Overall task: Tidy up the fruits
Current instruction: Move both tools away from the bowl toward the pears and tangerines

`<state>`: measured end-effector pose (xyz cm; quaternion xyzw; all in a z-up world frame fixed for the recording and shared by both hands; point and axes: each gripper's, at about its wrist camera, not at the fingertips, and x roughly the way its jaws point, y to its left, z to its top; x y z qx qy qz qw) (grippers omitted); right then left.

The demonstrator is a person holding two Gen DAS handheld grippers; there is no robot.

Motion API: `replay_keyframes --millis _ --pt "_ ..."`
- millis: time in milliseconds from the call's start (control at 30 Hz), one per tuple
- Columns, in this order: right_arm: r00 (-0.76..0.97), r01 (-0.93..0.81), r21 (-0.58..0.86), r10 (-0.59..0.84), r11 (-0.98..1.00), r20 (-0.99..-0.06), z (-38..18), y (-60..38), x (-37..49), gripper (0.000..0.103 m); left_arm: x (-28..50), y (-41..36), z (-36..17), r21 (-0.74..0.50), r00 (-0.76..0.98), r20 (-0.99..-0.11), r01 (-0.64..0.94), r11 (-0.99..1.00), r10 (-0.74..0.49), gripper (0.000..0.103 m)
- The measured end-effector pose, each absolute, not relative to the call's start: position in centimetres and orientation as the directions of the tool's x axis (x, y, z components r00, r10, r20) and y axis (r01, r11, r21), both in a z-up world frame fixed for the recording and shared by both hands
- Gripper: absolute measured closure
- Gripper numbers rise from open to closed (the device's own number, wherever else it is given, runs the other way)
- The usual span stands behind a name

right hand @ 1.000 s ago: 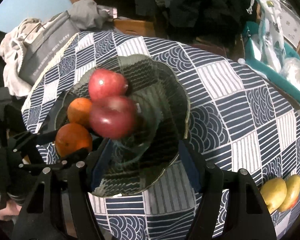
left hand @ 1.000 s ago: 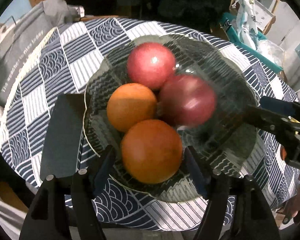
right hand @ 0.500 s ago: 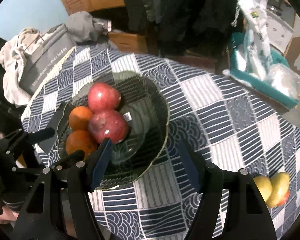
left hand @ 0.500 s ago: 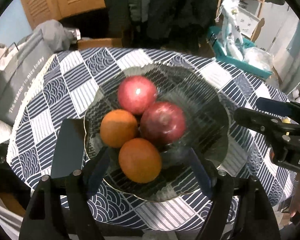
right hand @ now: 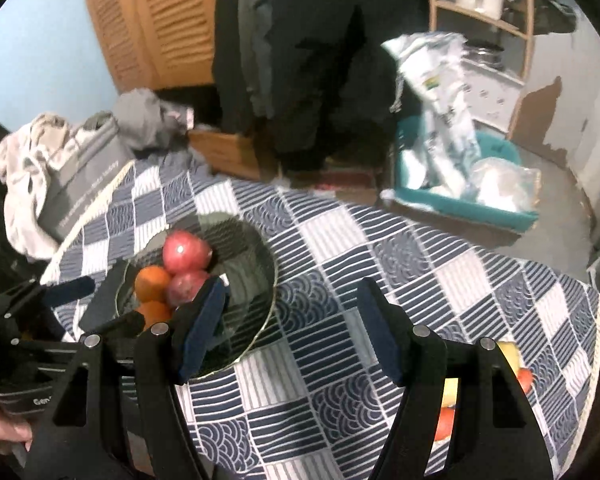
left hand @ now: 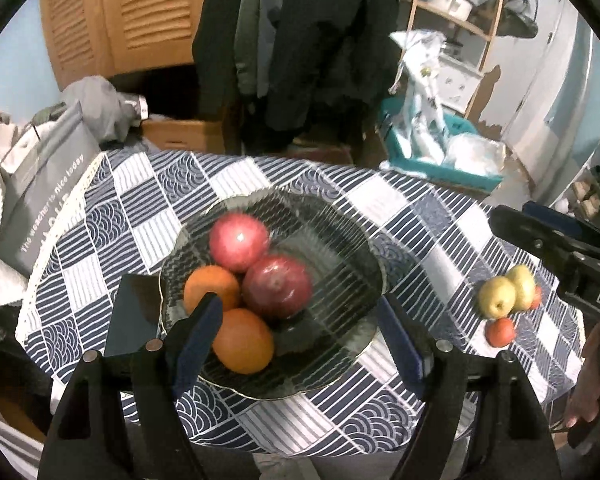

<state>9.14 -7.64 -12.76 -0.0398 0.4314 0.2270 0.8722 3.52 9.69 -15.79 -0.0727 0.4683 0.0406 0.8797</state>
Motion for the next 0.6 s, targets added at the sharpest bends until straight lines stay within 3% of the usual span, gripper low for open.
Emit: replay_keyframes --millis 600 --pt "0.671 -0.337 0.058 0.282 0.94 -0.686 -7.2 -15.2 5.0 0.023 2.3 4.4 -10.2 -0.015 0.675 -0.737 -0.032 0.999 0.011 0.022"
